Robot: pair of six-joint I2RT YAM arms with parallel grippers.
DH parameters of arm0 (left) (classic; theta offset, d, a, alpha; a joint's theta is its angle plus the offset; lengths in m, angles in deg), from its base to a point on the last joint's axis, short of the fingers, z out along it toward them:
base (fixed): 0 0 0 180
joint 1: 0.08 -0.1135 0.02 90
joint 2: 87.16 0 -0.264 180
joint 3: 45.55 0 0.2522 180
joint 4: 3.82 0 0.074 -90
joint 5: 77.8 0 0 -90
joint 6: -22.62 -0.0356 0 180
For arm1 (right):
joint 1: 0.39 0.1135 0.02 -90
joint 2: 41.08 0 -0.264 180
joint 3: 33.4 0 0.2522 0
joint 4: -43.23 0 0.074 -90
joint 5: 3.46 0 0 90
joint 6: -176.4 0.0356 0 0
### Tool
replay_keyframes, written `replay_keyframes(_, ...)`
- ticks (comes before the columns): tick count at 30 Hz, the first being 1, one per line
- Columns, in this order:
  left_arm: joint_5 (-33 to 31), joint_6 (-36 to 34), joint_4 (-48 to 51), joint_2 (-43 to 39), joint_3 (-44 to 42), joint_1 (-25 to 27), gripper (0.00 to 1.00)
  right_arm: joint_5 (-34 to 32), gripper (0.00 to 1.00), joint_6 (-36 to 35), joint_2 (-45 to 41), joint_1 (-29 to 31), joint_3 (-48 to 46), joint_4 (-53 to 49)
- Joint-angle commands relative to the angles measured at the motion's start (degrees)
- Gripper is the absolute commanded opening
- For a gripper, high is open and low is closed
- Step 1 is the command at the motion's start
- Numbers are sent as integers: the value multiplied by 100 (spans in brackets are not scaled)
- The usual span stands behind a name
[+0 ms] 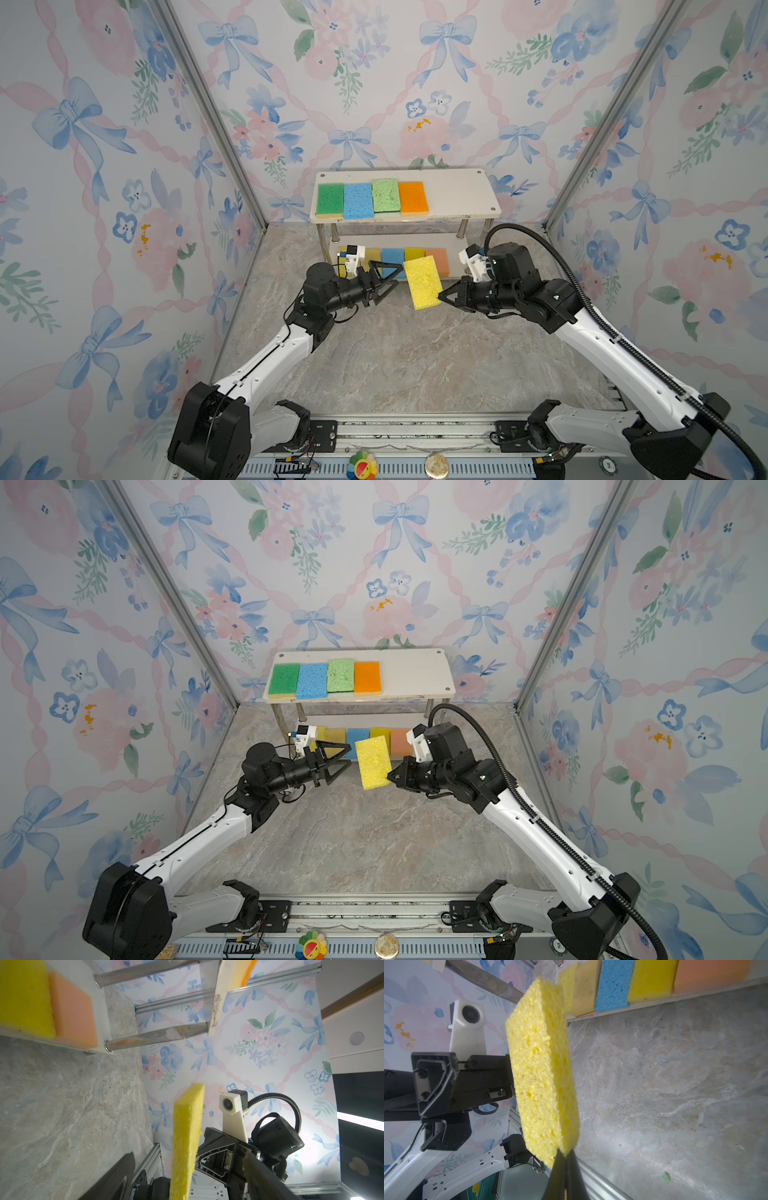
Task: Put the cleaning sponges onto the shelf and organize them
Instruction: 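Raise the yellow sponge toward the top tier while the left gripper withdraws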
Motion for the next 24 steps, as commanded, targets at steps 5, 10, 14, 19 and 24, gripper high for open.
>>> replay_keyframes(5, -222, -397, 359, -379, -460, -305, 98, -384, 4, -594, -350, -871, 1170, -1033)
replay_keyframes(10, -719, -1616, 2432, -278, 132, -305, 98, -521, 6, -981, -18, -1261, 2080, -1118)
replay_keyframes(14, -980, -2138, 3122, -314, 285, -302, 98, -678, 6, -1431, 645, -1386, 3254, -1565)
replay_keyframes(19, -1041, -2245, 3336, -527, 115, -303, 98, -895, 6, -1840, 1337, -1455, 4550, -2020)
replay_keyframes(24, -1121, -2381, 3624, -712, 12, -304, 98, -896, 6, -1912, 1645, -1536, 5127, -2104)
